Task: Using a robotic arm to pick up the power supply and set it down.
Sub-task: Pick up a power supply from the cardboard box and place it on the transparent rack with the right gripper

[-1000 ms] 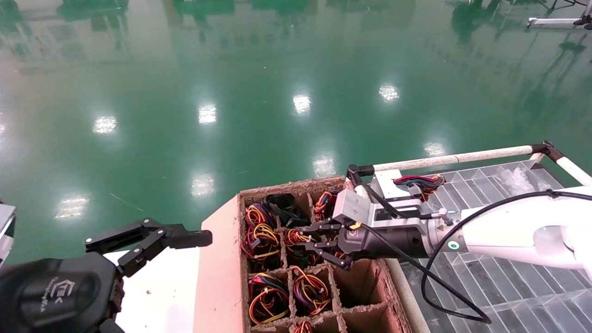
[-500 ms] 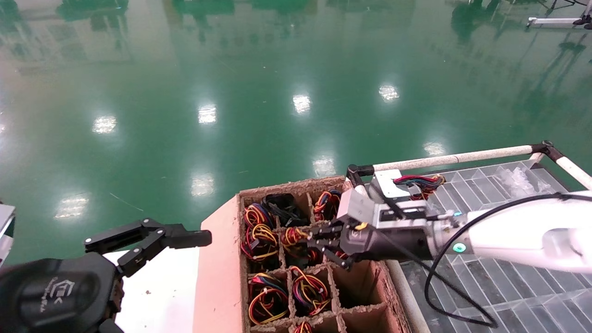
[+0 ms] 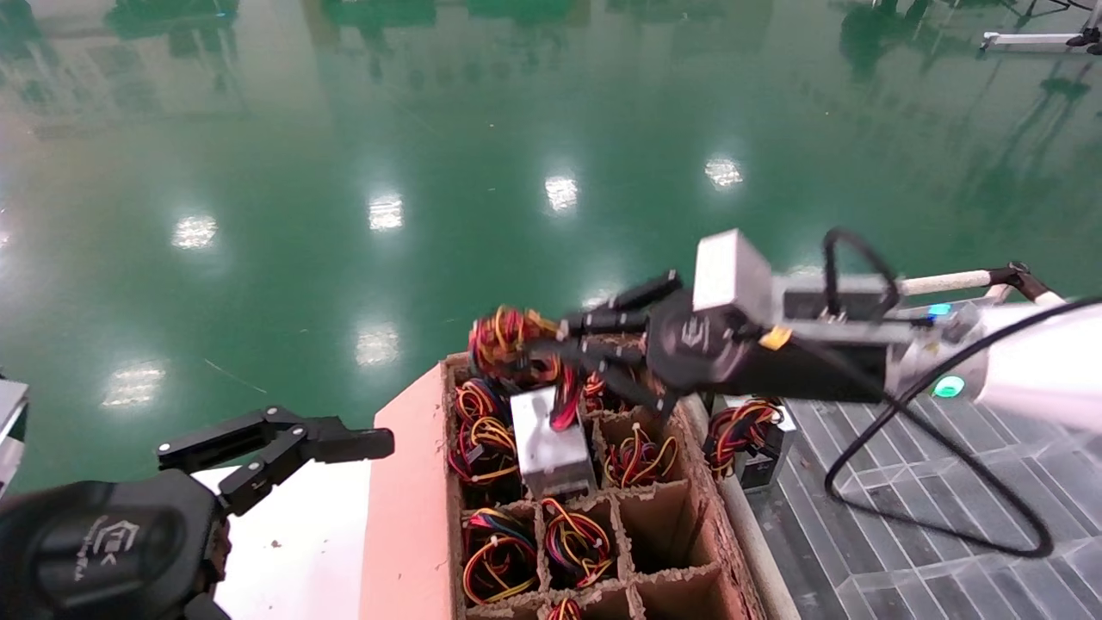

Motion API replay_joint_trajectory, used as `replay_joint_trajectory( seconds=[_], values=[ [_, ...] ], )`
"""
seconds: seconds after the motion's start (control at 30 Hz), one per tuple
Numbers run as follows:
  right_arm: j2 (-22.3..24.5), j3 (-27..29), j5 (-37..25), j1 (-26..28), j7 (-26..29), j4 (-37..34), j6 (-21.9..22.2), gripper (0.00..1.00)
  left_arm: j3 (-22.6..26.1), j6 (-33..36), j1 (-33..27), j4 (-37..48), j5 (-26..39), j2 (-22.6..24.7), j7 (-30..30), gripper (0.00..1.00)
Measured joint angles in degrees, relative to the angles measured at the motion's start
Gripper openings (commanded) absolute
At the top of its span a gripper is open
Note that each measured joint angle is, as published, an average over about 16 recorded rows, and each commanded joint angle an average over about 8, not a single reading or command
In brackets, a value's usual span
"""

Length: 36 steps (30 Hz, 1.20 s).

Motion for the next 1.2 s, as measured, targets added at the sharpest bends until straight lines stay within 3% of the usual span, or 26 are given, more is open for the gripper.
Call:
replay_joint_trajectory(
  seconds=[0.27,0.67,0.97,1.2],
  values=[
    [8.3,0.1,6.6,-0.4,3.4,11.8,0.0,0.00,0.0,0.0,0.0,0.0,0.0,0.0,0.0,1.00],
    [27.5,1.4,16.1,-5.2,11.7,32.0,1.9,0.00,0.0,0.0,0.0,0.0,0.0,0.0,0.0,1.00],
    [40.1,3.5,21.2,-13.8,14.3,40.8,4.9,0.00,0.0,0.0,0.0,0.0,0.0,0.0,0.0,1.00],
    [45.0,4.5,26.5,-24.0,11.6,41.9,8.0,0.00,0.0,0.0,0.0,0.0,0.0,0.0,0.0,1.00]
  ],
)
